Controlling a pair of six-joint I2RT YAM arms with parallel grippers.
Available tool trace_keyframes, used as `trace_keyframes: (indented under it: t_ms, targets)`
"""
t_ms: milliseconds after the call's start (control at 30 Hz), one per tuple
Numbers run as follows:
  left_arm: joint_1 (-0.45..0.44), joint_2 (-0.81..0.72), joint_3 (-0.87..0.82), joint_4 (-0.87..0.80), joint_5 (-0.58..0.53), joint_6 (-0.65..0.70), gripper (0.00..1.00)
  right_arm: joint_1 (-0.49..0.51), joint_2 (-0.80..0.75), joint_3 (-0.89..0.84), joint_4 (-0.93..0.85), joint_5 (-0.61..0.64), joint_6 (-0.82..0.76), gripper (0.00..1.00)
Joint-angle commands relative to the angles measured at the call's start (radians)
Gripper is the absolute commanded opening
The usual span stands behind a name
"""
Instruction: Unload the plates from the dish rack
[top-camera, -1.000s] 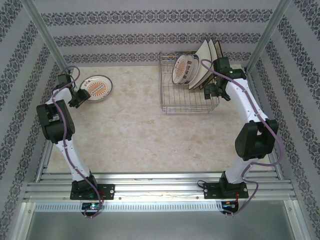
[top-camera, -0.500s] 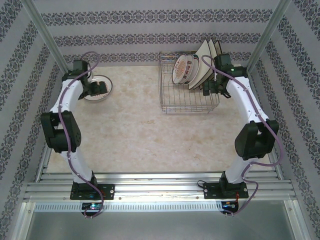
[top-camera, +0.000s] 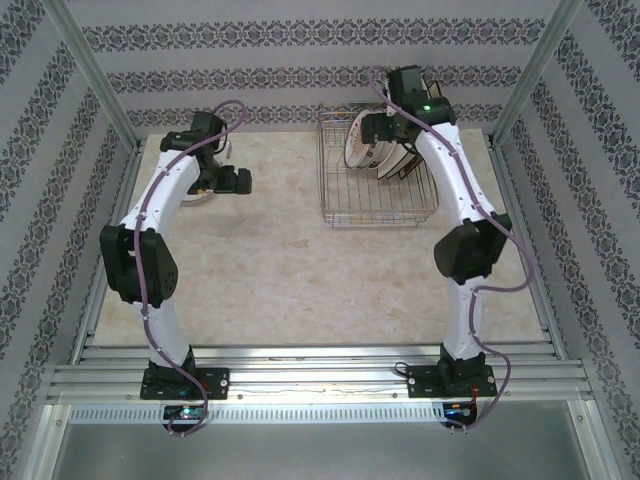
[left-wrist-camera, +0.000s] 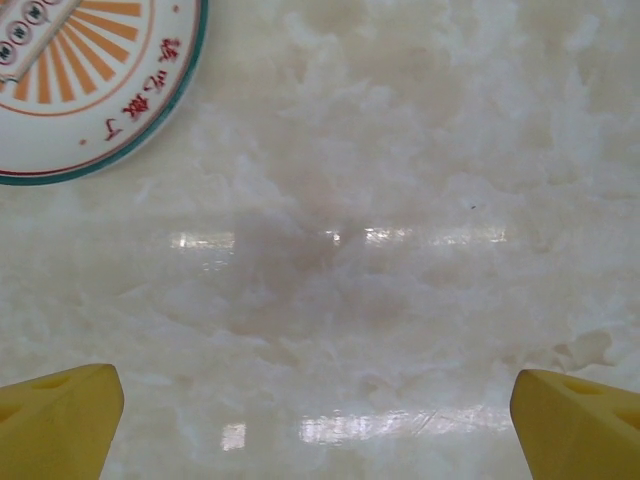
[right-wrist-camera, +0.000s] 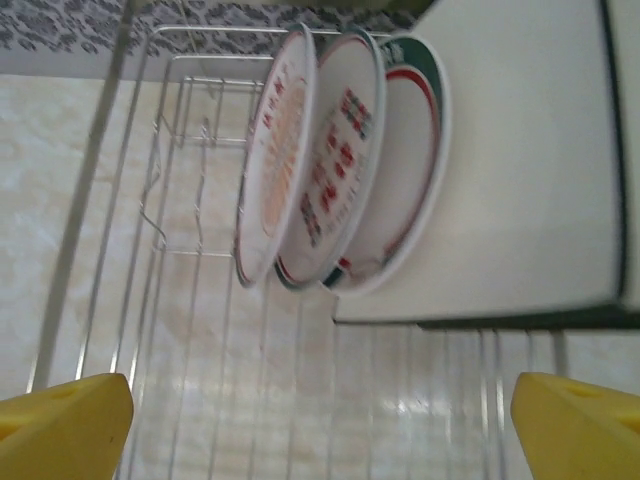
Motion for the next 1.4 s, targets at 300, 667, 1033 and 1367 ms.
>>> trace_keyframes:
  t_ms: [300, 667, 1033, 1367]
  targets:
    - [-0.009, 0.067, 0.054, -0.088, -0.039, -0.046, 1.0, 0.03, 0.344, 0.349, 0.074, 0.057, 0.055, 0.8]
    - [-0.012, 0.109, 0.097, -0.099, -0.04, -0.04, 1.0, 0.046, 0.439, 0.386, 0.194, 0.1, 0.066, 0.68]
    - [-0.012, 0.117, 0.127, -0.123, -0.059, -0.021, 1.0, 0.06, 0.501, 0.419, 0.216, 0.139, 0.092, 0.61]
    - [-0.013, 0.115, 0.118, -0.12, -0.057, -0.01, 1.0, 0.066, 0.499, 0.416, 0.243, 0.164, 0.103, 0.37]
